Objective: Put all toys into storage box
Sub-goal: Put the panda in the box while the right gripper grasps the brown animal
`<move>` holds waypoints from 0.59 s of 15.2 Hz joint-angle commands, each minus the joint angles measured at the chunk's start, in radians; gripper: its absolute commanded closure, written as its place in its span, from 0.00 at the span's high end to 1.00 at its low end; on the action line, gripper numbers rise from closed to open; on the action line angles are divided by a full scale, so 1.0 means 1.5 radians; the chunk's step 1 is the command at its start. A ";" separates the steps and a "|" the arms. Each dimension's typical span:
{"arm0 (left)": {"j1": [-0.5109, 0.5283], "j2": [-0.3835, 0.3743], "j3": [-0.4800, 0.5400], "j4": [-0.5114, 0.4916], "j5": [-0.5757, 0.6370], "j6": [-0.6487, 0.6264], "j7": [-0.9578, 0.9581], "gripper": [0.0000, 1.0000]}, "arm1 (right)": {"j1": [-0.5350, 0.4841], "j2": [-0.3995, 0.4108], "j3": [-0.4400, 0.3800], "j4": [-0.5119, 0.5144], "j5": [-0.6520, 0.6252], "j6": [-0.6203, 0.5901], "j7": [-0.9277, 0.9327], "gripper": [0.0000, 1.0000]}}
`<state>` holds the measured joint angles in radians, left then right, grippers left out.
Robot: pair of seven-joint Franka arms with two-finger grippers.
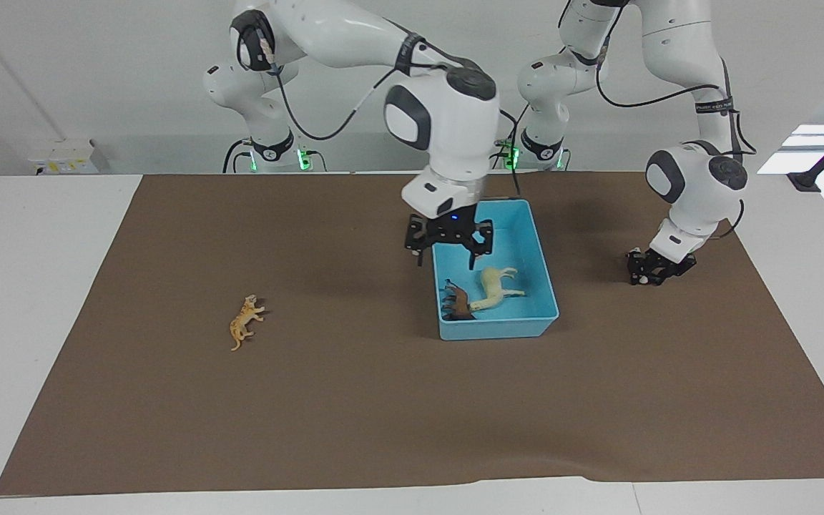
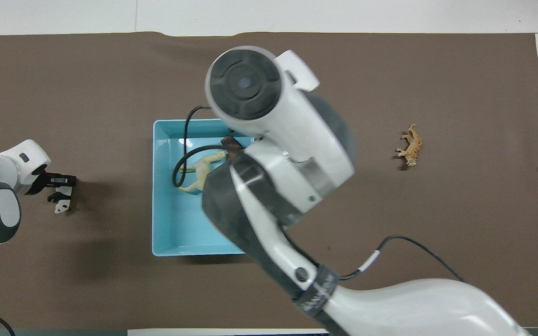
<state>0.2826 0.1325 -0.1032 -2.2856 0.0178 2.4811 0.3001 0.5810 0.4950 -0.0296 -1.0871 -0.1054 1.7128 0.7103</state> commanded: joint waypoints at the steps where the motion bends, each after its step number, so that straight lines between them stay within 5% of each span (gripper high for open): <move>1: -0.002 0.012 -0.003 0.047 0.011 -0.036 -0.001 0.00 | -0.106 -0.058 0.013 -0.036 0.022 -0.045 -0.083 1.00; 4: -0.009 0.010 -0.007 0.122 0.011 -0.138 -0.059 0.00 | -0.214 -0.083 0.012 -0.100 0.021 -0.046 -0.115 1.00; 9: -0.185 0.005 -0.009 0.278 -0.002 -0.348 -0.388 0.00 | -0.305 -0.159 0.008 -0.318 0.019 0.093 -0.071 1.00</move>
<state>0.1321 0.1319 -0.1257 -1.9583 0.0145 2.0665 -0.0640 0.1609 0.3541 -0.0298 -1.3687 -0.0828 1.7540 0.5506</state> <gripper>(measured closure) 0.485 0.000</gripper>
